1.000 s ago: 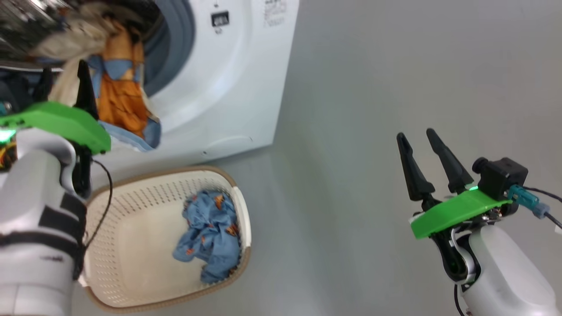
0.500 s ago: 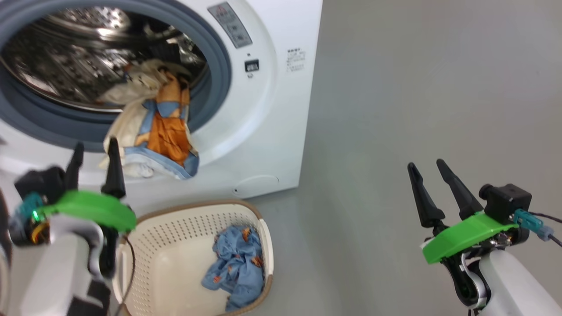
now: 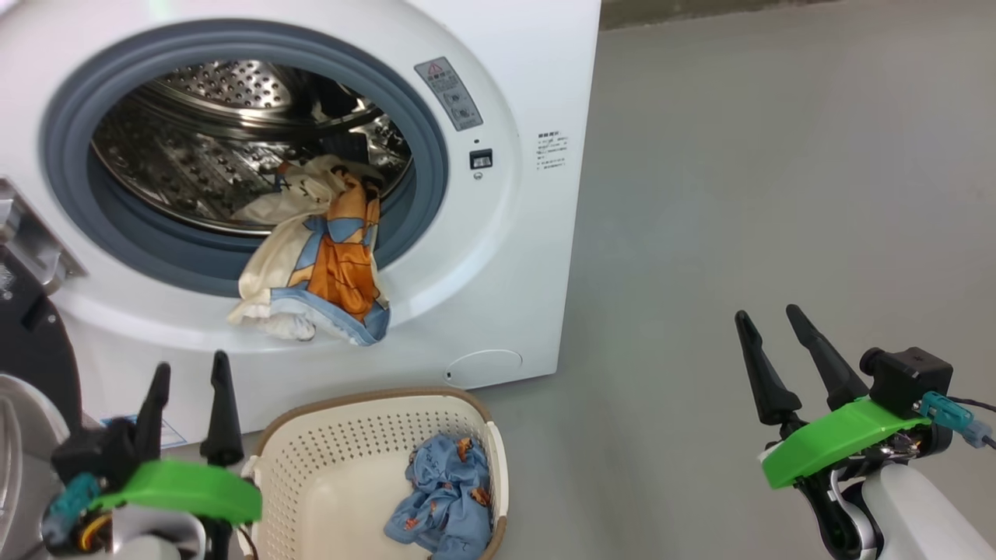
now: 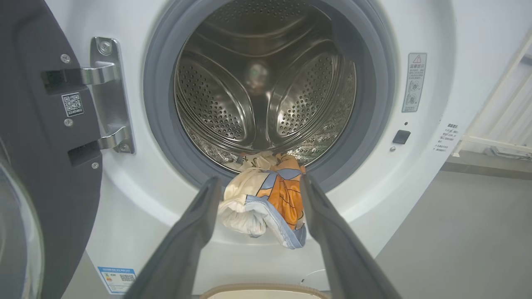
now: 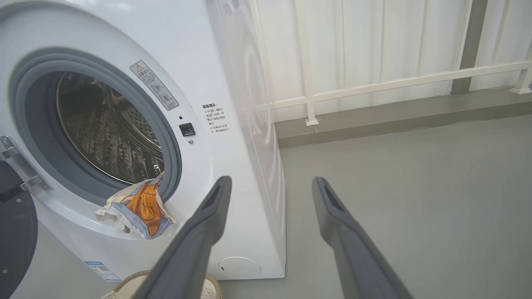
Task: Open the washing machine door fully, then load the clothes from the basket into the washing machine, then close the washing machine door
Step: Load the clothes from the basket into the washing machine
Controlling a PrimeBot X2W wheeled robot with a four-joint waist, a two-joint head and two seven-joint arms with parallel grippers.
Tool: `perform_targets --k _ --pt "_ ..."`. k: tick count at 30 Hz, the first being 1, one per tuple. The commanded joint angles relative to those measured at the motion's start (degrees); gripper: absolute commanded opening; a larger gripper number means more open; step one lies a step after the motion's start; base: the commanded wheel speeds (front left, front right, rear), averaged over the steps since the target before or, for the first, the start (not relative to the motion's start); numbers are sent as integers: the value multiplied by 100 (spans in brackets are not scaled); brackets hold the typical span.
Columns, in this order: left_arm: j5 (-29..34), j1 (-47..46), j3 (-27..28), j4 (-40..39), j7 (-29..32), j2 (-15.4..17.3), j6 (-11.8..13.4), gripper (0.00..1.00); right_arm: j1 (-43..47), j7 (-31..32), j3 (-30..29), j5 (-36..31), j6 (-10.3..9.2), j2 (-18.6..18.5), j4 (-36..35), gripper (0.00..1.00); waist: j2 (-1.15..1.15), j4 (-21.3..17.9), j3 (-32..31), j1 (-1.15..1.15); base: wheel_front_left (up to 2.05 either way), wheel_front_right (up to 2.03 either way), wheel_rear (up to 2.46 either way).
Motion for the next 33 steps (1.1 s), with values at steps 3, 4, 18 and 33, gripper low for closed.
perform_targets --k 3,4,18,33 --pt "-61 191 230 -390 -37 88 102 100 75 -53 62 -54 31 -103 -155 100 0 33 -67 0 0 0 0" --pt "-62 263 230 -453 -37 77 129 100 79 -53 55 -59 31 -113 -157 100 0 41 -74 0 0 0 0" --pt "-105 624 151 -951 65 7 326 100 77 -53 55 -102 31 -191 -170 100 0 118 -58 0 0 0 0" --pt "-142 622 89 -1043 92 27 390 100 22 -53 70 -92 31 -164 -141 100 0 77 -5 0 0 0 0"
